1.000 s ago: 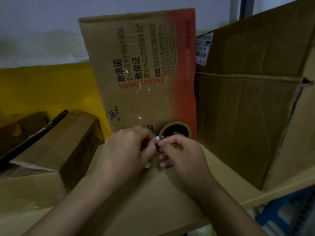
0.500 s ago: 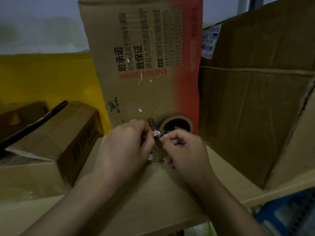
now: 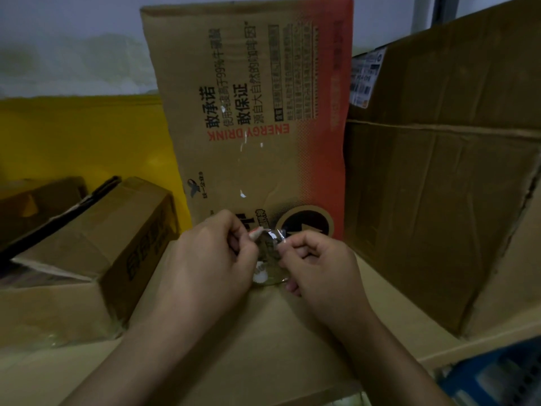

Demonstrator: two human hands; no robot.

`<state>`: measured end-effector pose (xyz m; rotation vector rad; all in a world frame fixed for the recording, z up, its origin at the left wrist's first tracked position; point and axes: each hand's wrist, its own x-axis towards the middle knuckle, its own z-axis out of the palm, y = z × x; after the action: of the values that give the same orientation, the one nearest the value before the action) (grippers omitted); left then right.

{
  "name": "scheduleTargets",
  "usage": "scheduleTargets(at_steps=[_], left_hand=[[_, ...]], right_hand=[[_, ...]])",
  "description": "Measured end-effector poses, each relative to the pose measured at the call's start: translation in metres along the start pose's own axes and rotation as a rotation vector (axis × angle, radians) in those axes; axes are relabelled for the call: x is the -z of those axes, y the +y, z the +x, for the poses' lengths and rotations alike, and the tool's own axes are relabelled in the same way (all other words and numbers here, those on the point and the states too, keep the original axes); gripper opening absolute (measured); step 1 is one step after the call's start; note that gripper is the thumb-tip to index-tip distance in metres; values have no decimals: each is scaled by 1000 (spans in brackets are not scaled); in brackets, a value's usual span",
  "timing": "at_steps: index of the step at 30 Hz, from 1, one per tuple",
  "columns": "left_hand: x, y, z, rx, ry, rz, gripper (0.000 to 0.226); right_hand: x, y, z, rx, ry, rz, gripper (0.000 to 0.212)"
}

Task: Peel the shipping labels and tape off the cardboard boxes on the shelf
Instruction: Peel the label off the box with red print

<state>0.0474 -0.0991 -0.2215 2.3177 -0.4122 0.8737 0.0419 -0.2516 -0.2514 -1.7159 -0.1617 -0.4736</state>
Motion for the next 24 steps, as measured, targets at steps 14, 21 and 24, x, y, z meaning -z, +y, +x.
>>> scheduleTargets(at_steps=[14, 21, 24], left_hand=[[13, -8, -16, 150, -66, -149, 30], [23, -9, -19, 127, -127, -217, 31], [25, -10, -17, 129, -179, -268, 19]], right_hand=[[-2, 4, -2, 111, 117, -200, 15], [-2, -2, -6, 475, 87, -657, 20], [1, -7, -15, 371, -37, -653, 36]])
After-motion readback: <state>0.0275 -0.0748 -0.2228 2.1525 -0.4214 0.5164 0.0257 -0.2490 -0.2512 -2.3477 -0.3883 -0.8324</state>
